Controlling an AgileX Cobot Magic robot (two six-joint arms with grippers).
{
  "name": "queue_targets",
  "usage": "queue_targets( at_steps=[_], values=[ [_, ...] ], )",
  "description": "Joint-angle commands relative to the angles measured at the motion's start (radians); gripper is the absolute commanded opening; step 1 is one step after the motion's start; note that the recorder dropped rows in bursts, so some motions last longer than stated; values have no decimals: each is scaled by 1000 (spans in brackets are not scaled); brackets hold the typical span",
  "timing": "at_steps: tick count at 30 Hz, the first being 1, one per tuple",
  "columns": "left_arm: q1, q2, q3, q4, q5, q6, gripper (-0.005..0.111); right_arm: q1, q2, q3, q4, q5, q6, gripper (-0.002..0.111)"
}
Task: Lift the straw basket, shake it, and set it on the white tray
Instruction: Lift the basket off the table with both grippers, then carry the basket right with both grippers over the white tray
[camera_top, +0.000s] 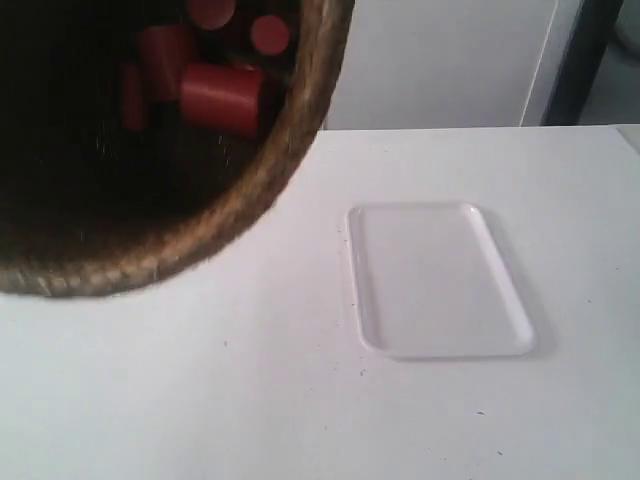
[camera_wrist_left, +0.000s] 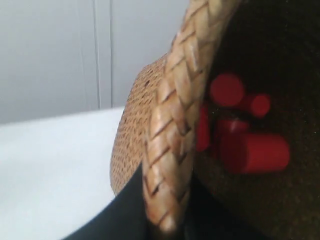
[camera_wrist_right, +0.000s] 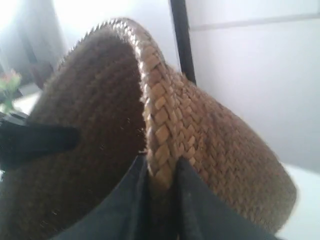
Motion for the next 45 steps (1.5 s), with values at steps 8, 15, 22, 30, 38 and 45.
queue_targets(
  at_steps=[8, 15, 22, 30, 38, 45],
  values=[
    [-4, 31, -83, 82, 140, -32, 0, 7, 26, -117, -32, 146, 4, 0],
    [-4, 89, 60, 86, 81, -65, 0, 5, 134, 24, -34, 43, 6, 0],
    [-4, -32, -113, 112, 174, -67, 0, 11, -2, -127, -48, 149, 24, 0],
    [-4, -22, -146, 117, 212, -111, 0, 7, 10, -154, -48, 166, 30, 0],
    [-4, -39, -62, 59, 205, -68, 0, 7, 57, -83, -51, 160, 47, 0],
    [-4, -48, -15, 97, 280, -88, 0, 7, 38, 14, -41, 118, 68, 0]
  ],
)
